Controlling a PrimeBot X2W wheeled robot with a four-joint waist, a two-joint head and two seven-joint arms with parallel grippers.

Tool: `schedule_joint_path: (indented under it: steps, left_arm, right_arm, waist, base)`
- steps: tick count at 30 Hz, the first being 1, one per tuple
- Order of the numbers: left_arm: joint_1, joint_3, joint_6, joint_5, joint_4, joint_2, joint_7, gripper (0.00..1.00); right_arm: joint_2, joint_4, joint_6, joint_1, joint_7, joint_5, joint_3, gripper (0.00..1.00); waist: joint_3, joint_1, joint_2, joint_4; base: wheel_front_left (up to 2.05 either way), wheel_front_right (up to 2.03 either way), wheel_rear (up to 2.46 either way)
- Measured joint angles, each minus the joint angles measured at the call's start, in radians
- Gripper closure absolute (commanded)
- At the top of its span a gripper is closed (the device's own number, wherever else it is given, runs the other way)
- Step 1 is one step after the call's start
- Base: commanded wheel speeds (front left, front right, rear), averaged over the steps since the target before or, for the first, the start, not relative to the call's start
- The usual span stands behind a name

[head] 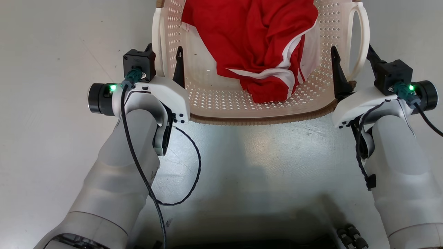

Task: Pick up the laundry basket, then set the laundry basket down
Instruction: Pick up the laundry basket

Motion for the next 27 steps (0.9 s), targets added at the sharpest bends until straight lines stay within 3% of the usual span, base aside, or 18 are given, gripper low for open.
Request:
schedule_joint_path:
  steps: [13,14,15,16,27]
  left_arm:
    - [-0.018,-0.001,0.002,0.020,0.018,0.000,0.000,0.00]
    - [-0.019,-0.001,0.006,0.022,0.018,0.000,0.000,0.16]
    - [-0.019,-0.003,0.009,0.026,0.019,0.000,0.000,0.66]
    - [-0.019,-0.007,0.004,0.026,0.026,0.000,0.000,1.00]
    - [-0.025,-0.045,0.009,0.014,0.068,-0.001,-0.001,1.00]
  right_arm:
    - [0.000,0.044,0.000,-0.024,0.000,0.023,0.000,0.00]
    - [0.000,0.046,0.000,-0.025,0.000,0.023,0.000,0.00]
    - [0.000,0.051,0.000,-0.027,0.000,0.025,0.000,0.56]
    - [0.000,0.065,0.000,-0.032,0.000,0.036,0.001,1.00]
    - [0.005,0.151,0.004,-0.053,-0.008,0.110,0.030,1.00]
  waist:
    - [0.004,0.0000,0.0000,-0.005]
    - [0.004,0.0000,0.0000,-0.005]
    - [0.004,0.0000,0.0000,-0.005]
    - [0.003,0.0000,0.0000,-0.005]
    - [-0.014,0.0000,0.0000,-0.010]
  base:
    - [0.00,0.00,0.00]
    - [0.00,0.00,0.00]
    - [0.00,0.00,0.00]
    - [0.00,0.00,0.00]
    - [0.00,0.00,0.00]
